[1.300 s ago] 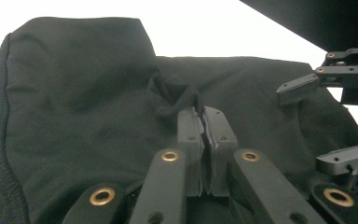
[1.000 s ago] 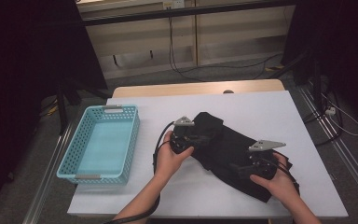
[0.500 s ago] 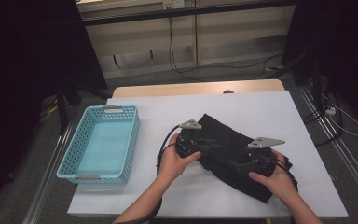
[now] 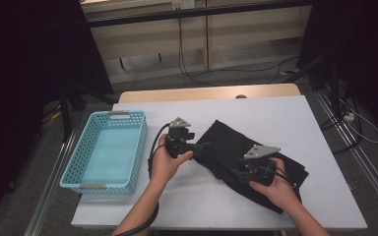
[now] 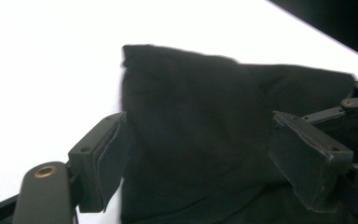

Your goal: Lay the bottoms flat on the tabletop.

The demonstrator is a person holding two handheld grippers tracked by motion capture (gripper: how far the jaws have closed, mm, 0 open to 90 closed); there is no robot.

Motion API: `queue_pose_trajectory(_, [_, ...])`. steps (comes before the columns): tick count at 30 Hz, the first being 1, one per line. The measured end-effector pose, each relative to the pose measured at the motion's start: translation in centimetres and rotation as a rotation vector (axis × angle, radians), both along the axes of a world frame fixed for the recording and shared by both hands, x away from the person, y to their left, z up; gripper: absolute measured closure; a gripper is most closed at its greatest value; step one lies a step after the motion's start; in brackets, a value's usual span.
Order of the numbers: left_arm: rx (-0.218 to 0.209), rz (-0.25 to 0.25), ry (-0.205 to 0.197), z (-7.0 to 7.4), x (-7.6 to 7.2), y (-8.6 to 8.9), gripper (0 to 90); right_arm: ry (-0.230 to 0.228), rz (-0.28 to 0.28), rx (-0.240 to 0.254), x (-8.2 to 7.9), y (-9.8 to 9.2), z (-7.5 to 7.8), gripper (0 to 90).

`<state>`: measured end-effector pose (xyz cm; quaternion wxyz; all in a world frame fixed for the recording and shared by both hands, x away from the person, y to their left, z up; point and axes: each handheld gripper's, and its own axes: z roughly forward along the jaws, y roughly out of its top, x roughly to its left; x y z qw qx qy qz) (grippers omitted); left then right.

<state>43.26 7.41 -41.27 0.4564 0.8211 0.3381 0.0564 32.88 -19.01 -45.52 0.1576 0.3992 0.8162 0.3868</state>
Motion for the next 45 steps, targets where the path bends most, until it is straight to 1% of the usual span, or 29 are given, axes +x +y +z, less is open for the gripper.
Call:
queue_pose_trajectory(2, [0.004,0.009,0.005,0.0,0.2,0.3,20.4,0.008,0.003,-0.024,0.1,0.2,-0.3,46.3])
queue_pose_trajectory(4, [0.010,0.013,0.007,0.0,0.4,0.5,20.1,0.004,0.000,-0.052,0.2,0.4,-0.6,49.4])
queue_pose_trajectory(6, [0.030,0.015,-0.005,0.0,0.6,0.7,19.5,-0.007,-0.012,-0.053,0.3,0.4,-0.6,58.8])
queue_pose_trajectory(7, [0.032,0.015,-0.004,-0.1,0.6,0.7,19.4,-0.017,-0.015,-0.054,0.3,0.4,-0.6,65.1])
queue_pose_trajectory(9, [0.038,0.019,-0.005,-0.1,0.8,0.9,19.1,-0.018,-0.018,-0.045,0.5,0.3,-0.6,75.5])
queue_pose_trajectory(10, [0.040,0.024,-0.005,-0.1,0.8,1.0,19.0,-0.020,-0.015,-0.040,0.5,0.2,-0.6,79.8])
queue_pose_trajectory(12, [0.043,0.030,-0.004,-0.2,0.9,1.3,18.9,-0.031,-0.018,-0.035,0.7,0.1,-0.5,84.2])
queue_pose_trajectory(14, [0.045,0.042,-0.005,-0.2,1.0,1.7,18.8,-0.028,-0.019,-0.030,0.8,0.0,-0.5,85.4])
queue_pose_trajectory(16, [0.049,0.043,-0.005,-0.3,0.9,1.9,18.8,-0.023,-0.018,-0.021,0.9,-0.1,-0.4,85.9])
queue_pose_trajectory(17, [0.053,0.044,-0.004,-0.3,0.9,2.0,18.8,-0.024,-0.018,-0.024,1.0,-0.2,-0.3,86.1])
queue_pose_trajectory(19, [0.051,0.045,-0.004,-0.3,0.9,2.0,18.7,-0.027,-0.015,-0.018,0.9,-0.3,0.0,86.2])
queue_pose_trajectory(23, [0.059,0.039,-0.006,-0.4,0.9,2.0,18.4,-0.037,-0.027,0.007,0.6,-0.8,0.6,86.5])
queue_pose_trajectory(27, [0.064,0.033,-0.010,-0.4,0.9,1.8,18.2,-0.038,-0.025,0.011,0.3,-1.2,0.9,86.6])
queue_pose_trajectory(30, [0.076,0.022,-0.007,-0.4,0.8,2.0,18.1,-0.039,-0.029,0.017,0.3,-1.4,1.0,86.7])
queue_pose_trajectory(31, [0.068,0.034,-0.007,-0.5,0.8,2.2,18.1,-0.038,-0.029,0.019,0.3,-1.4,1.0,86.8])
queue_pose_trajectory(32, [0.073,0.032,-0.007,-0.5,0.8,2.3,18.0,-0.037,-0.027,0.021,0.4,-1.4,1.0,86.8])
queue_pose_trajectory(34, [0.066,0.044,-0.005,-0.6,0.9,2.5,17.9,-0.034,-0.026,0.021,0.3,-1.5,1.0,86.8])
queue_pose_trajectory(35, [0.071,0.036,-0.002,-0.6,0.9,2.7,17.9,-0.033,-0.026,0.020,0.3,-1.5,1.0,86.8])
queue_pose_trajectory(36, [0.069,0.042,-0.002,-0.6,0.9,2.7,17.9,-0.036,-0.027,0.021,0.3,-1.5,1.0,86.8])
queue_pose_trajectory(39, [0.055,0.048,0.001,-0.5,1.0,2.6,17.7,-0.038,-0.027,0.024,0.0,-1.7,1.1,86.9])
queue_pose_trajectory(40, [0.060,0.043,-0.004,-0.5,1.1,2.5,17.7,-0.037,-0.025,0.026,-0.1,-1.8,1.1,86.9])
queue_pose_trajectory(41, [0.051,0.046,-0.001,-0.4,1.1,2.4,17.7,-0.037,-0.024,0.025,-0.2,-1.9,1.1,86.9])
queue_pose_trajectory(42, [0.064,0.035,-0.003,-0.4,1.2,2.4,17.7,-0.036,-0.028,0.027,-0.4,-2.0,1.1,86.9])
queue_pose_trajectory(43, [0.048,0.044,0.000,-0.4,1.2,2.2,17.7,-0.037,-0.031,0.026,-0.5,-2.2,1.2,86.9])
queue_pose_trajectory(44, [0.059,0.041,-0.003,-0.4,1.3,2.2,17.7,-0.037,-0.034,0.033,-0.6,-2.4,1.2,86.9])
queue_pose_trajectory(45, [0.059,0.039,-0.002,-0.5,1.4,2.2,17.5,-0.038,-0.038,0.037,-0.7,-2.6,1.2,86.9])
